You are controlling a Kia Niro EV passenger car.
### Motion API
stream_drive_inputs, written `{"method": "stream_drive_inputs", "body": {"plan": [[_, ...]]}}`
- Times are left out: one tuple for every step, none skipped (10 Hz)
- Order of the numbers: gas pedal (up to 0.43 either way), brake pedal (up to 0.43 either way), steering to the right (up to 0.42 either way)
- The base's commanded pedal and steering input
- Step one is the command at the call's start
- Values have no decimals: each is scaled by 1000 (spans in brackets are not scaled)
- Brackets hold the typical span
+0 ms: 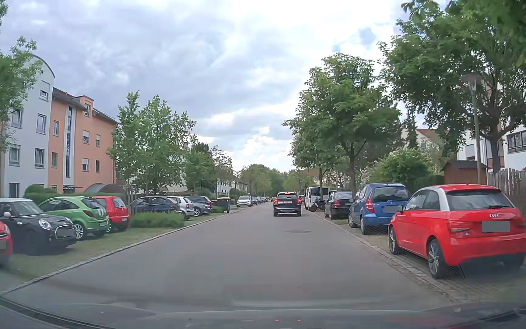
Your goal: Follow the waypoints while adhering to traffic rules and regulations
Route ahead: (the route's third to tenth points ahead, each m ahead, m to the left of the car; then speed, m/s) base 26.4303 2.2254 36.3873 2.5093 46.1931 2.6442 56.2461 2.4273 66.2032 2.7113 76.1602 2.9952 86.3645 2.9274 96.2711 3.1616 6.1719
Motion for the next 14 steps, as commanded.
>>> {"method": "stream_drive_inputs", "body": {"plan": [[28, 18, 11], [28, 18, 9], [28, 18, 9], [28, 18, 8], [28, 18, 6], [28, 18, 3], [0, 18, 2], [0, 18, 3], [0, 18, 3], [0, 18, 3], [0, 18, 3], [0, 18, 3], [0, 18, 4], [0, 18, 3]]}}
